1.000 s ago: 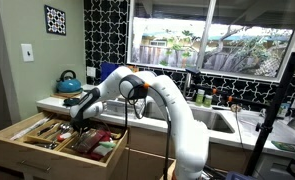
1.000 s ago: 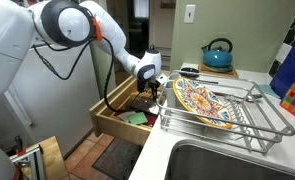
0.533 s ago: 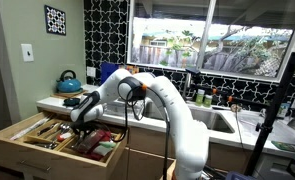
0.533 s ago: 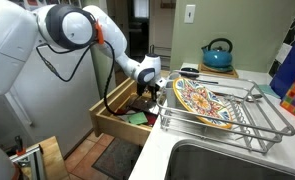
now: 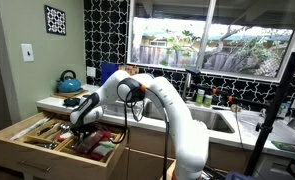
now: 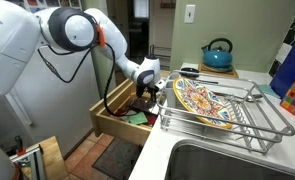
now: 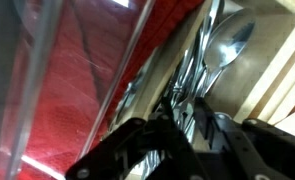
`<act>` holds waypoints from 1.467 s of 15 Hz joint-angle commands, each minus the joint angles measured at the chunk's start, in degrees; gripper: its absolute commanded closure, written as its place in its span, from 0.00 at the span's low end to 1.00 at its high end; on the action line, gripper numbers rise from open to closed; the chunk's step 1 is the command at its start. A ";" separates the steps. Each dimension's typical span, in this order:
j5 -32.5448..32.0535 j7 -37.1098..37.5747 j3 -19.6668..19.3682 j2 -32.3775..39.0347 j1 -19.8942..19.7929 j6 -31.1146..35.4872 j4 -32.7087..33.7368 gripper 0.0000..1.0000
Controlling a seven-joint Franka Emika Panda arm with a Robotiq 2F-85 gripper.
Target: Take a spoon from the drawer and put it in the utensil holder on the plate stand
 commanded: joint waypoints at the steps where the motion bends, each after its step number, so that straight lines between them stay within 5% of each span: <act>1: 0.91 0.14 0.83 0.87 -0.61 2.49 0.33 0.70; 9: 2.22 -0.29 1.78 2.45 -1.05 4.65 1.09 0.70; 12: 2.99 -0.58 2.13 3.49 -1.42 5.80 1.55 0.61; 14: 3.43 -0.74 2.44 3.60 -1.67 5.92 1.66 0.66; 15: 3.62 -0.87 2.61 3.68 -1.84 5.76 1.77 0.84; 17: 3.67 -1.02 2.66 3.74 -1.95 5.45 1.86 0.98; 22: 4.06 -1.42 3.09 3.53 -2.39 4.88 1.90 0.98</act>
